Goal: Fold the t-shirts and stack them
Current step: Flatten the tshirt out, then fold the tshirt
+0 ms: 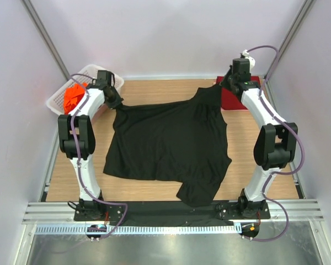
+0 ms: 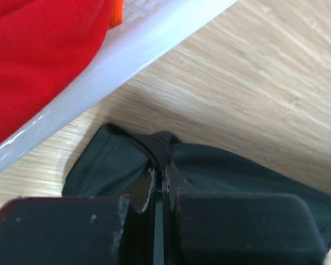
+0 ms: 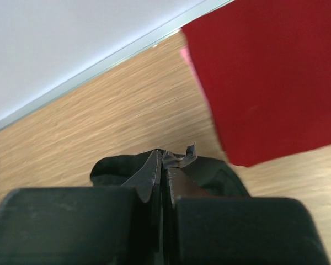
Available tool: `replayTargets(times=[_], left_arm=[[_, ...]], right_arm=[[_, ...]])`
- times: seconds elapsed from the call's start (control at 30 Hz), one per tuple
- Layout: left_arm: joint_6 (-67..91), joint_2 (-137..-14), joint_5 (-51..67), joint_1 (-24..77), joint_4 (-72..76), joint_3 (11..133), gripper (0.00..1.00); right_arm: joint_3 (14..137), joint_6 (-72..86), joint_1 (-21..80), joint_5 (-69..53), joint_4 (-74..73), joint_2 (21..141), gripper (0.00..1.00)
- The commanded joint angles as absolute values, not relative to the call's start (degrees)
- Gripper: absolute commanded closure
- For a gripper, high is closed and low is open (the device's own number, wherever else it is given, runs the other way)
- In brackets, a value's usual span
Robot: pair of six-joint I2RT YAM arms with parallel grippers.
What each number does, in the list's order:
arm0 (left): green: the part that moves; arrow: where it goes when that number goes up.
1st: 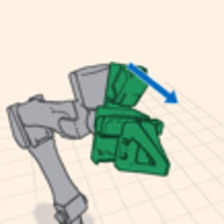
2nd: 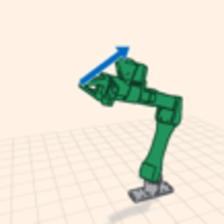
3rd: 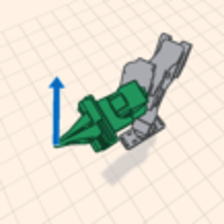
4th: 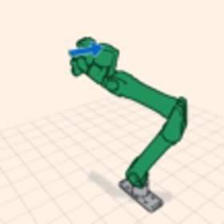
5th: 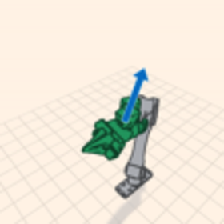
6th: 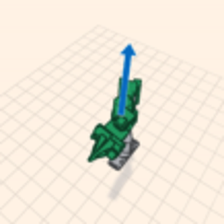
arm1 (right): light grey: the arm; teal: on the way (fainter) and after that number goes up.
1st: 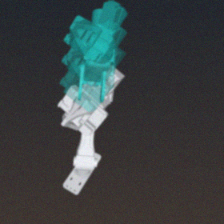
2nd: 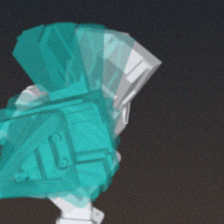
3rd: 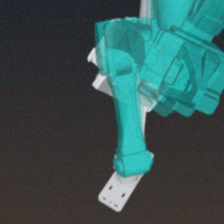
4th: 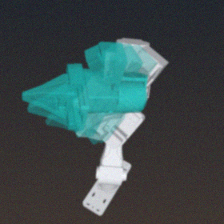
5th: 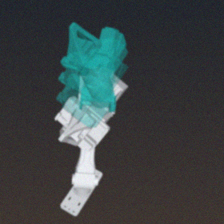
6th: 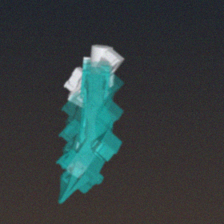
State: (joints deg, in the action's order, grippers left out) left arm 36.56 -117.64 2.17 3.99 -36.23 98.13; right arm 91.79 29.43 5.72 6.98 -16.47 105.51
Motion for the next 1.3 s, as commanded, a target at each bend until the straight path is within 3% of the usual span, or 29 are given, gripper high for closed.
replayTargets(times=[0.0, 0.37, 0.77, 1.27], left_arm=[[34.6, -119.0, 7.0, 2.9, -36.1, 99.8, 1.00], [34.4, -121.9, 17.7, 1.7, -32.3, 102.4, 0.98], [31.5, -117.2, 14.0, 1.4, -37.7, 98.4, 1.00], [28.5, -111.4, 9.1, 1.1, -43.8, 90.0, 1.00]], right_arm=[[91.0, 27.9, 3.1, 13.7, -16.9, 97.7, 0.99], [88.9, 30.1, 3.1, 4.1, -18.9, 99.1, 0.99], [82.8, 32.7, 4.2, 4.9, -29.1, 91.9, 0.99], [64.2, 34.6, 4.7, 0.8, -38.7, 75.7, 0.99]])
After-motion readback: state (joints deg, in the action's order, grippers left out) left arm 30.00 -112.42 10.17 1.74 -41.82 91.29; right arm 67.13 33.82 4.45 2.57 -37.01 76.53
